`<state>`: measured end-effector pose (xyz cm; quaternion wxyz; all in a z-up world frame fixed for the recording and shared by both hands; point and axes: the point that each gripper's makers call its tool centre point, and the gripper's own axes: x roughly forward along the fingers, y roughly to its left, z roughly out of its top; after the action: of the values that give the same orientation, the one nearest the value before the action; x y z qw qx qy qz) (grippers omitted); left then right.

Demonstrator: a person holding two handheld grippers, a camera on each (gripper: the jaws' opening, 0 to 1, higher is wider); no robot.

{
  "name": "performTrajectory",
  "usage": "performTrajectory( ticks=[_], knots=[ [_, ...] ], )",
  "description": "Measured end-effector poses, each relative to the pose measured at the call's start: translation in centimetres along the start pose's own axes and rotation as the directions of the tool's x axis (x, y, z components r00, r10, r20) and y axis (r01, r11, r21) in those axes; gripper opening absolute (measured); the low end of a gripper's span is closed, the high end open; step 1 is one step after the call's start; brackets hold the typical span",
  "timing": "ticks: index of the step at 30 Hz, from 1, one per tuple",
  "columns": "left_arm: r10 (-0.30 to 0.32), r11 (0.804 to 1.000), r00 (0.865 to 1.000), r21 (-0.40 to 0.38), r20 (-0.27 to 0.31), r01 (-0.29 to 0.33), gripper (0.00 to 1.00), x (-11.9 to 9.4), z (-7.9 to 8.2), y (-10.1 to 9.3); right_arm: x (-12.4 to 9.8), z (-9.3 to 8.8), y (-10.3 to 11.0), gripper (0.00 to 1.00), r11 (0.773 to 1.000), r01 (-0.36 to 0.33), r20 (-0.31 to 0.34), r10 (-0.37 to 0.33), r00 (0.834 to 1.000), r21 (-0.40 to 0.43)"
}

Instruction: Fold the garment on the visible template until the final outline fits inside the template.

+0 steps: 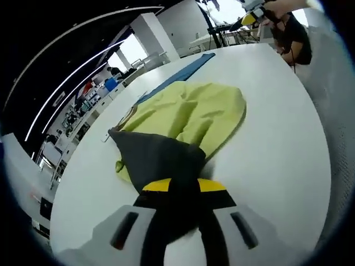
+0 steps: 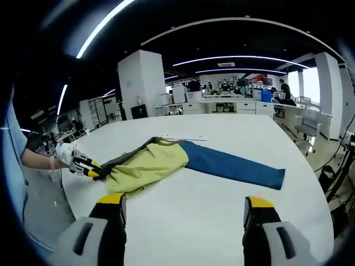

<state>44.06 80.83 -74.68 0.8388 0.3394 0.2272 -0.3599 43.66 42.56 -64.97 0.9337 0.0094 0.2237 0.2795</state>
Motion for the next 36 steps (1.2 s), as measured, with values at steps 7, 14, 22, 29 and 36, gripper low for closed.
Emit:
performTrajectory(
  ticks=[7, 14, 22, 29, 36],
  knots=[
    [0.026, 0.996, 0.999, -0.081, 0.025, -0.024, 0.00, -0.7, 0.5, 1.4, 0.4, 0.2, 0.3, 0.86, 1.000, -0.012, 0.002, 0.012, 1.000, 0.003],
    [0.054, 0.991, 0.998, -0.123, 0.020, -0.052, 0.00, -1.8, 0.0, 2.8, 0.6, 0.4, 0.5, 0.86, 1.000, -0.022, 0.003, 0.022, 1.000, 0.008],
    [0.110, 0.984, 0.994, -0.137, -0.009, -0.110, 0.00, -3.3, -1.2, 6.2, 0.7, 0.4, 0.4, 0.85, 1.000, -0.024, 0.000, 0.024, 1.000, 0.011],
    [0.123, 0.984, 0.990, -0.120, -0.070, -0.131, 0.00, -3.1, -3.3, 8.6, 0.5, -0.2, 0.3, 0.85, 1.000, -0.018, -0.011, 0.019, 1.000, 0.016],
    [0.102, 0.986, 0.987, -0.119, -0.122, -0.116, 0.00, -2.3, -4.9, 9.0, 0.2, -0.7, 0.1, 0.84, 1.000, -0.006, -0.019, 0.006, 1.000, 0.029]
  ],
)
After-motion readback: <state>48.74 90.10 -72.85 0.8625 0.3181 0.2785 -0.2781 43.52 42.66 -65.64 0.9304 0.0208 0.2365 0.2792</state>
